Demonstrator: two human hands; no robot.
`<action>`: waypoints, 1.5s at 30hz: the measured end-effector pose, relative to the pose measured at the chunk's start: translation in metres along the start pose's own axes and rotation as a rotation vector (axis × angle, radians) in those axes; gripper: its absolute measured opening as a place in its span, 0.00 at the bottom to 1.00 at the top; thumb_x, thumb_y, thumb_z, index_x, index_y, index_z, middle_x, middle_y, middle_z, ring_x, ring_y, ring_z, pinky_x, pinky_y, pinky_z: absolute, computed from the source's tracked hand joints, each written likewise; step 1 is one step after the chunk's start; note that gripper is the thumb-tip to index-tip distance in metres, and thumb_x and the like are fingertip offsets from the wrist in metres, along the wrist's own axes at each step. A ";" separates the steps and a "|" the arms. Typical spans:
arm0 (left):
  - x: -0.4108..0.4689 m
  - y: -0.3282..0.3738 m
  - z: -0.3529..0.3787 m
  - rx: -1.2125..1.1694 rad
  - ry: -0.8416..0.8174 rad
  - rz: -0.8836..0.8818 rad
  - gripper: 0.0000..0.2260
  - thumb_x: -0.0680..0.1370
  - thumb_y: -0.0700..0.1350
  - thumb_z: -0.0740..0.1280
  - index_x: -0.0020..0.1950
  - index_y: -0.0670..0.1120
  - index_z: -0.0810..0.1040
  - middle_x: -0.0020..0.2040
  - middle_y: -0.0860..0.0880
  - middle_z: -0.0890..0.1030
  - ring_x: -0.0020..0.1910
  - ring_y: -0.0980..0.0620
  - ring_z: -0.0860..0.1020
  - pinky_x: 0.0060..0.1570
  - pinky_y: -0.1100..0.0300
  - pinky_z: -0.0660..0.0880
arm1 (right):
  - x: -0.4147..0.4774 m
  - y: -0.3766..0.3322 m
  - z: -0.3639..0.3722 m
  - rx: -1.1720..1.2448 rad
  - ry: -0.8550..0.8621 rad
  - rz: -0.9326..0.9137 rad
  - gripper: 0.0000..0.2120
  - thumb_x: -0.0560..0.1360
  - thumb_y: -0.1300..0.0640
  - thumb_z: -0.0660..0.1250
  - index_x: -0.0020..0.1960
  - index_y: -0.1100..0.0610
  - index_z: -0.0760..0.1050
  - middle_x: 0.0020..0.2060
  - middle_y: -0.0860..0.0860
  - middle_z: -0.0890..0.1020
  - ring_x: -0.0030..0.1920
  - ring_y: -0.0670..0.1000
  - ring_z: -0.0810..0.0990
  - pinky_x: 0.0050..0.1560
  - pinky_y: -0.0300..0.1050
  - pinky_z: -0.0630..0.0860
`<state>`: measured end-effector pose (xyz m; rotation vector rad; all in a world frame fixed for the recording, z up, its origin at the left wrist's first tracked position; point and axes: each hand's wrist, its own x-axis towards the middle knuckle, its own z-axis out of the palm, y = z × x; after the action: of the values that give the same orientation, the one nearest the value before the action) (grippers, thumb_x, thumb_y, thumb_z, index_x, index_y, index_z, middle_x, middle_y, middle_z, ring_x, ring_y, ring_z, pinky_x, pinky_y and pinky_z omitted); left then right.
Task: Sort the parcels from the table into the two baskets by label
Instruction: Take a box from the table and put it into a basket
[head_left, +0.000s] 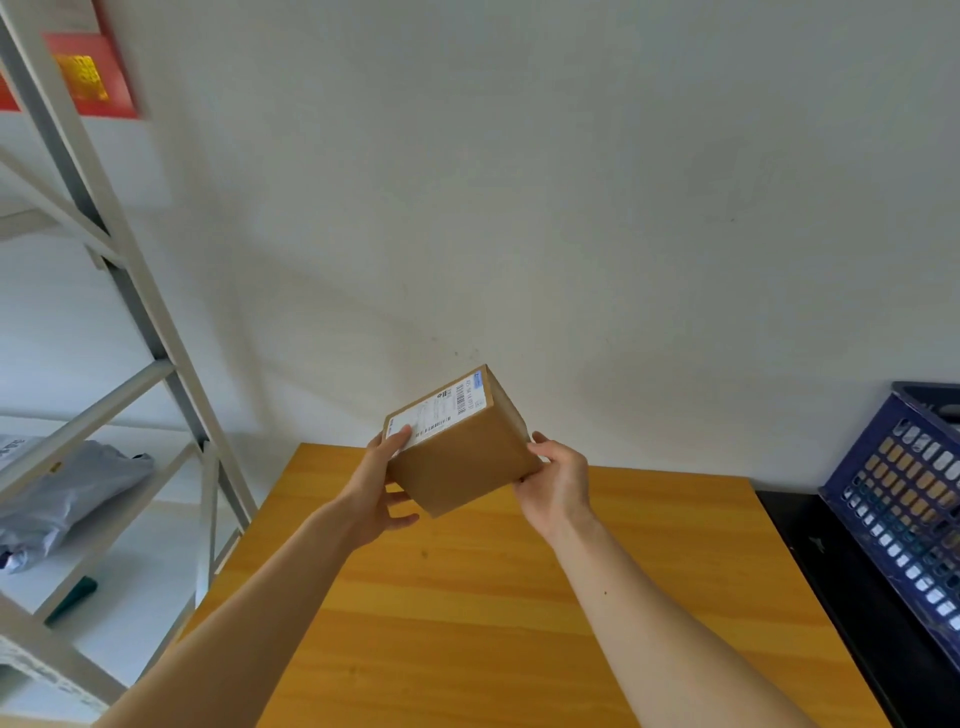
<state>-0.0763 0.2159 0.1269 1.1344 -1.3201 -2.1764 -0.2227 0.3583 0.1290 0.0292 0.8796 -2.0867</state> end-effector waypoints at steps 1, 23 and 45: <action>0.000 0.000 0.000 -0.016 -0.004 0.027 0.24 0.78 0.59 0.63 0.73 0.56 0.62 0.66 0.47 0.70 0.63 0.41 0.72 0.64 0.35 0.67 | 0.001 0.002 0.001 -0.054 -0.029 -0.002 0.18 0.76 0.68 0.61 0.65 0.62 0.64 0.59 0.62 0.75 0.56 0.57 0.76 0.53 0.45 0.74; -0.018 0.006 0.006 0.085 -0.069 0.199 0.20 0.76 0.50 0.70 0.64 0.43 0.70 0.52 0.40 0.81 0.48 0.43 0.81 0.54 0.42 0.78 | 0.010 0.017 0.022 -0.521 -0.064 -0.139 0.37 0.79 0.43 0.63 0.77 0.39 0.42 0.70 0.49 0.68 0.70 0.54 0.69 0.68 0.55 0.67; -0.031 0.010 -0.015 0.143 -0.286 0.263 0.22 0.77 0.43 0.69 0.68 0.59 0.71 0.58 0.49 0.83 0.55 0.46 0.82 0.46 0.48 0.81 | -0.030 0.025 0.019 -0.790 -0.211 -0.293 0.18 0.79 0.49 0.63 0.68 0.39 0.70 0.60 0.38 0.80 0.62 0.42 0.77 0.65 0.48 0.74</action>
<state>-0.0469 0.2224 0.1458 0.6633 -1.6633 -2.1298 -0.1802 0.3580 0.1383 -0.7586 1.5781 -1.8084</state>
